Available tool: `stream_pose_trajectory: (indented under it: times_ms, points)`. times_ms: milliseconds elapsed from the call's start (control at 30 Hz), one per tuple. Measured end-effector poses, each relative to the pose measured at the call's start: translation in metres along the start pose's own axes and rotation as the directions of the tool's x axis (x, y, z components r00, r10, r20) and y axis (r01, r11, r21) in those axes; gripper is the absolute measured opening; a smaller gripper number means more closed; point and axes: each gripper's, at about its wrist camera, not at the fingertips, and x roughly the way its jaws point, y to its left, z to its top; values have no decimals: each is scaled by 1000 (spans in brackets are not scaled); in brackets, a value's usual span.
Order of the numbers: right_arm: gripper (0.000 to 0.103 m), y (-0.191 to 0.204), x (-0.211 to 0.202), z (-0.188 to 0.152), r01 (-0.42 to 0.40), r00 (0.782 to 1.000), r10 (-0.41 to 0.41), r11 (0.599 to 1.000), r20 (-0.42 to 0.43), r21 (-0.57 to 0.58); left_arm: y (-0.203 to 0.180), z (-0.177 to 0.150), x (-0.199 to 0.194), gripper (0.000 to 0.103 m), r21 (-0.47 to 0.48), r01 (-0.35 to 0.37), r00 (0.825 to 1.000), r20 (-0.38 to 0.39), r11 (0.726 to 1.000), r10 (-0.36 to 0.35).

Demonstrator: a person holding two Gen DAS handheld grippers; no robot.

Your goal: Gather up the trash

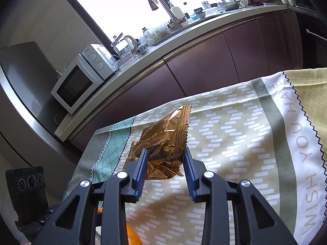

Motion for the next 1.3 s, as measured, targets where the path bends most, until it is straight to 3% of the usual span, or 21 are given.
stream_pose_trajectory:
  times_ms: [533, 1300]
  points:
    - [33, 46, -23, -37, -75, 997, 75, 997, 3, -36, 16, -41, -84, 6, 18, -62, 994, 95, 998, 60]
    - [33, 94, -28, -76, -140, 990, 139, 989, -22, -50, 49, -73, -154, 6, -26, -120, 976, 182, 992, 122]
